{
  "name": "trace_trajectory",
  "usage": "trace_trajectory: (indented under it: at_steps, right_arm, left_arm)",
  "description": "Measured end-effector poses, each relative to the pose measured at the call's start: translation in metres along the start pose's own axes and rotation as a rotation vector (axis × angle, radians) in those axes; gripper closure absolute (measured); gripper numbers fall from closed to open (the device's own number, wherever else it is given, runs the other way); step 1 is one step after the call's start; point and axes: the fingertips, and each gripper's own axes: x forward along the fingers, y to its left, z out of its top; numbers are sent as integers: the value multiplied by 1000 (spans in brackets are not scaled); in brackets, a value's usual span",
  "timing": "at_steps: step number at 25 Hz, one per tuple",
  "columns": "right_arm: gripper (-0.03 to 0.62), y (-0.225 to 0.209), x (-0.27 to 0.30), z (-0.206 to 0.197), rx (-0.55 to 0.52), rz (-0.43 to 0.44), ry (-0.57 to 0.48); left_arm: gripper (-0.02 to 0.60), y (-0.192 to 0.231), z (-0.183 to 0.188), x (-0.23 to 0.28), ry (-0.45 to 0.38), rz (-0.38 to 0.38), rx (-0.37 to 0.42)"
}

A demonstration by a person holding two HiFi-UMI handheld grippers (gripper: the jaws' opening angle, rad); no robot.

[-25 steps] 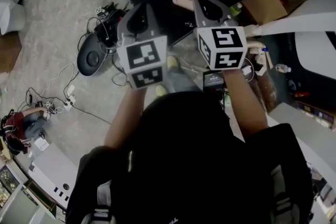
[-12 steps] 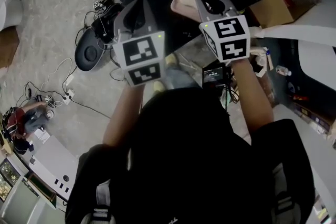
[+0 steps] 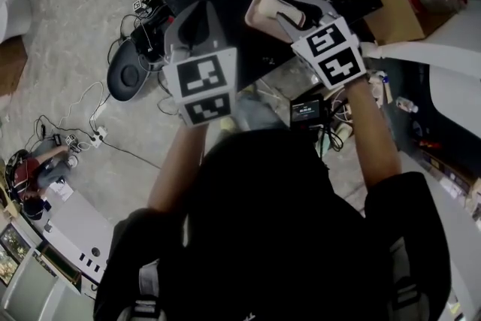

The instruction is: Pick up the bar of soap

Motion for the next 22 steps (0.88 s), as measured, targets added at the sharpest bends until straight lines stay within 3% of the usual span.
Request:
trace_trajectory:
  at_steps: [3, 7, 12, 17, 22]
  right_arm:
    - [407, 10, 12, -14, -49, 80, 78]
    - [382, 7, 25, -16, -116, 109, 142]
    - [411, 8, 29, -20, -202, 194, 264]
    - [390, 22, 35, -30, -221, 292, 409]
    - [368, 29, 38, -46, -245, 299, 568]
  left_arm:
    - [586, -2, -1, 4, 5, 2, 0]
    - [586, 1, 0, 9, 7, 8, -5]
    - [586, 9, -1, 12, 18, 23, -10]
    - [586, 13, 2, 14, 19, 24, -12]
    - [586, 12, 3, 13, 17, 26, -14]
